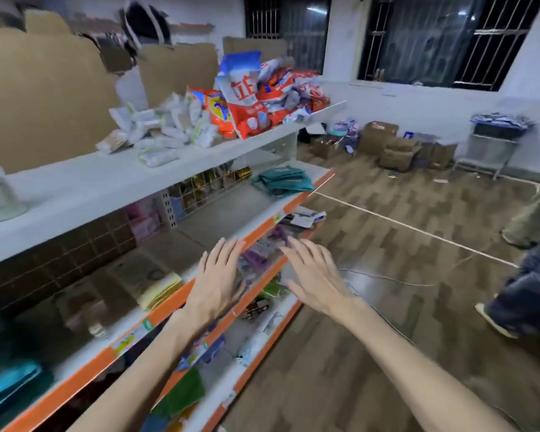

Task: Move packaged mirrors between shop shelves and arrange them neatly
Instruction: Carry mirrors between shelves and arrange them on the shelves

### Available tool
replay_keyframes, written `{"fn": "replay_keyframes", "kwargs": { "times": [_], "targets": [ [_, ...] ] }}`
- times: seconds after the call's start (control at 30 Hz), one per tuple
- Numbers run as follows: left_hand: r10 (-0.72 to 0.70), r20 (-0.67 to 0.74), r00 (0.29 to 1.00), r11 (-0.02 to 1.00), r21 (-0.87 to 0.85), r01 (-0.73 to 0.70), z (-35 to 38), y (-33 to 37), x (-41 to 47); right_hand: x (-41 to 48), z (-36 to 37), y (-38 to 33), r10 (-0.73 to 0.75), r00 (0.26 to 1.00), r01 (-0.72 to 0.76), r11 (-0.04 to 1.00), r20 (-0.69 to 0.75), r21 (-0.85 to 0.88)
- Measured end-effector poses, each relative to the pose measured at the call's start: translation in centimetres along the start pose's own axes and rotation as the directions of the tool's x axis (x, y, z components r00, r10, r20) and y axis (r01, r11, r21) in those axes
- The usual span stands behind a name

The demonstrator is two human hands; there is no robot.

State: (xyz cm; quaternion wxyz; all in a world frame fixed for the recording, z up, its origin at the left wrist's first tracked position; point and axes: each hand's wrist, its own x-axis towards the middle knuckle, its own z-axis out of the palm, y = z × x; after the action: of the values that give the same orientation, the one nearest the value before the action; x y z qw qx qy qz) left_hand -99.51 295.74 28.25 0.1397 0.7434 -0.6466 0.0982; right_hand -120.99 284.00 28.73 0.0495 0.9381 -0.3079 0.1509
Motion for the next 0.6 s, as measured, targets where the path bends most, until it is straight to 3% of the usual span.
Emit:
{"fn": "replay_keyframes", "kwargs": {
  "times": [0.27, 0.37, 0.6],
  "targets": [
    [0.121, 0.099, 0.988, 0.991, 0.045, -0.126, 3.2, 8.9, 8.5, -2.4, -0.2, 11.2, 0.216, 0.976, -0.216, 0.976, 0.001, -0.006],
    [0.196, 0.064, 0.979, 0.979, 0.035, -0.198, 4.8, 11.7, 12.7, -2.3, 0.4, 14.7, 0.270, 0.963, -0.269, 0.963, -0.025, 0.017],
    [0.372, -0.027, 0.928, 0.926, -0.061, -0.373, 8.7, 18.1, 23.9, 0.8, -0.5, 25.4, 0.085, 0.991, -0.096, 0.991, -0.107, -0.097]
  ]
}}
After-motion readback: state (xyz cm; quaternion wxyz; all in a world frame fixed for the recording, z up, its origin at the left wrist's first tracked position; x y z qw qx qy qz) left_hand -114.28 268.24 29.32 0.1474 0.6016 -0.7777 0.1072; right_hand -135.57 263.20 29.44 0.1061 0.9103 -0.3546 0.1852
